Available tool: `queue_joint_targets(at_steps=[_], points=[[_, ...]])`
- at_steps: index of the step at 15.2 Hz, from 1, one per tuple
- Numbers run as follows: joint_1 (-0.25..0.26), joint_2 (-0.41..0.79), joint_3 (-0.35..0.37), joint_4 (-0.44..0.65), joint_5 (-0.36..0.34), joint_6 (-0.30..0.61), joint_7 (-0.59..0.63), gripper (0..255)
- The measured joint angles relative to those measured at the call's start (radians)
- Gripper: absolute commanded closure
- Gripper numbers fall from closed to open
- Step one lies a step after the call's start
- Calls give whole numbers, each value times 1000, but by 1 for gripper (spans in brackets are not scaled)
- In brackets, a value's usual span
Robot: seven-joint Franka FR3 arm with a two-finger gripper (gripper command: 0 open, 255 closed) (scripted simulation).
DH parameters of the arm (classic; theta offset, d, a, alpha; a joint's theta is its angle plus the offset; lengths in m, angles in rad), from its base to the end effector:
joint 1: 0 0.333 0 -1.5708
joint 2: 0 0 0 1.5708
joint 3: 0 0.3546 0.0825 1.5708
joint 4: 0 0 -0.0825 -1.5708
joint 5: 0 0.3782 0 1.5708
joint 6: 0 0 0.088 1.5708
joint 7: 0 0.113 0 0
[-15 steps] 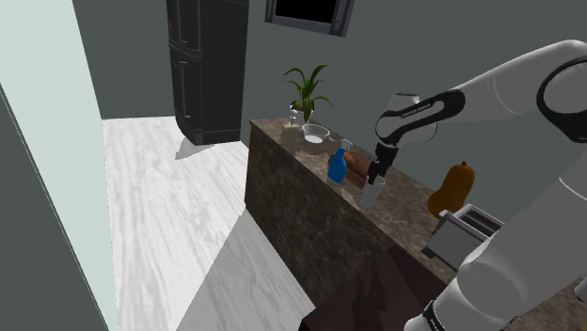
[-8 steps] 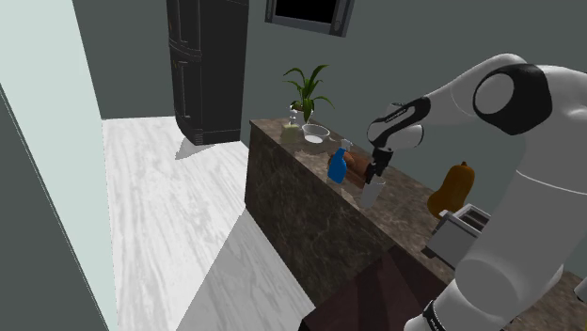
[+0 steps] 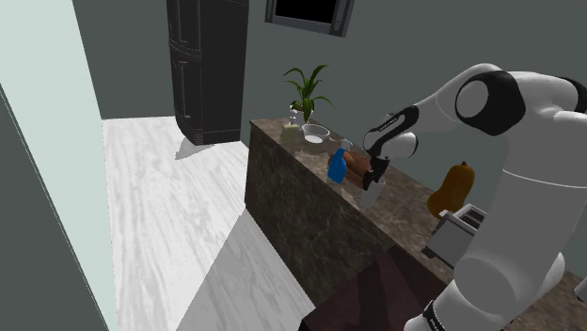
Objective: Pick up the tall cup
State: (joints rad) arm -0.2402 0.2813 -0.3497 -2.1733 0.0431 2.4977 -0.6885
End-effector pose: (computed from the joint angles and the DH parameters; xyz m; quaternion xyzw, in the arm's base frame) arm 0.4803 -0.3154 0.3110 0.9981 0.0402 0.0043 0.0455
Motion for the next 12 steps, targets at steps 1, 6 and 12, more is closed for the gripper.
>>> queue_joint_targets(at_steps=[1, 6, 12], points=[[-1, 7, 2, 1, 3, 6, -2, 0], [-3, 11, 2, -2, 6, 13, -4, 255], [-3, 12, 3, -1, 6, 13, -4, 255]])
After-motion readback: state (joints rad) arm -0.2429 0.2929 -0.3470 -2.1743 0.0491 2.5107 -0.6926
